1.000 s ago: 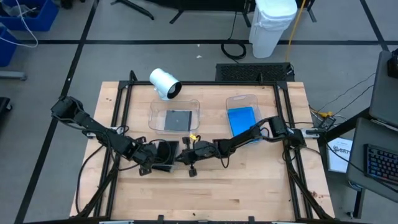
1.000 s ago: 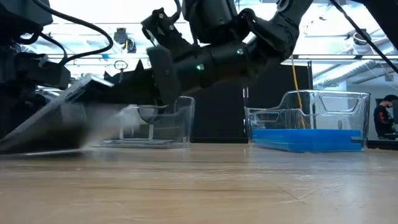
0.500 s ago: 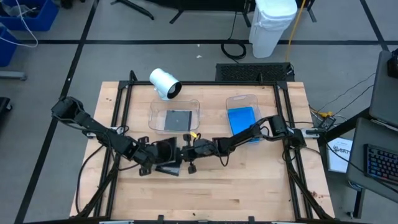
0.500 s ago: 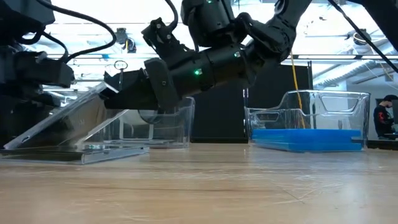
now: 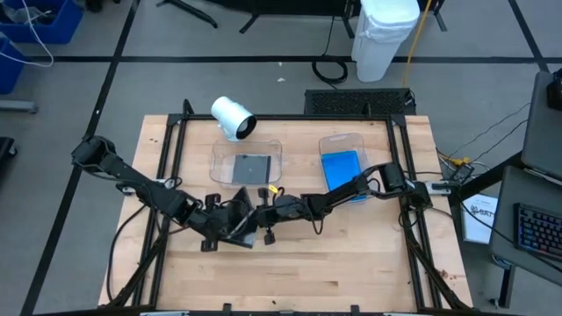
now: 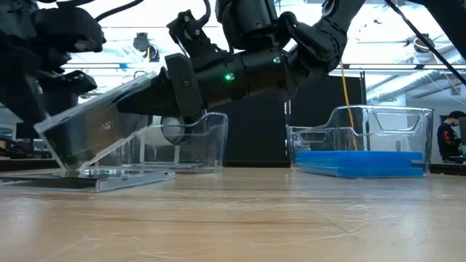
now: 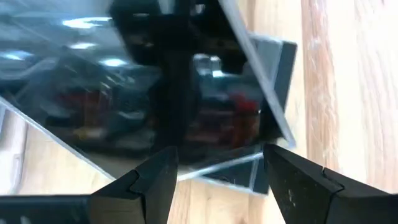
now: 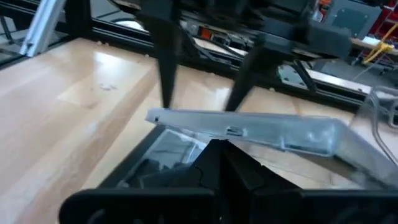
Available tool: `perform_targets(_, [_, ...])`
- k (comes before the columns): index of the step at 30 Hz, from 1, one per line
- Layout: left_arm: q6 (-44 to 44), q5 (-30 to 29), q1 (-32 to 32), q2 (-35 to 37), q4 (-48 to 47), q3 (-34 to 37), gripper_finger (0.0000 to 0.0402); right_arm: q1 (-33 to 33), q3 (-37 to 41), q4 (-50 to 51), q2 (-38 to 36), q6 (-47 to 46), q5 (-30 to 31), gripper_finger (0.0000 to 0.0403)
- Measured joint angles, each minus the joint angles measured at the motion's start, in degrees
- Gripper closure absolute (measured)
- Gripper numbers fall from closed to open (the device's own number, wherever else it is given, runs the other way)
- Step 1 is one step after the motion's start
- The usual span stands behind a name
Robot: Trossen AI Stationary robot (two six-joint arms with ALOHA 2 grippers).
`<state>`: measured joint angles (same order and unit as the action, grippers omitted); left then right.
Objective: Pick & place jewel cases by type
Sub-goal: Put the bottom black cd case into the left transparent bin
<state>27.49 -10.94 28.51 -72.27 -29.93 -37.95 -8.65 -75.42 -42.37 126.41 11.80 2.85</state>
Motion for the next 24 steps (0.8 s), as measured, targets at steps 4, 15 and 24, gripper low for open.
perform_targets(4, [0.00, -0.91, -0.33, 0.00, 0.43, -0.07, 0.0163, -0.24, -0.11, -0.81, 0.00, 0.69, -0.19, 0.0403])
perform_targets(15, [-4.58, -3.65, -2.82, 0.00, 8.02, -0.11, 0.0163, -0.28, -0.17, -3.91, -0.04, 0.88, -0.28, 0.0403])
perform_targets(24, [-2.56, -0.23, -3.52, 0.00, 15.57, -0.09, 0.0163, -0.61, -0.17, -4.13, -0.17, 0.91, -0.94, 0.0403])
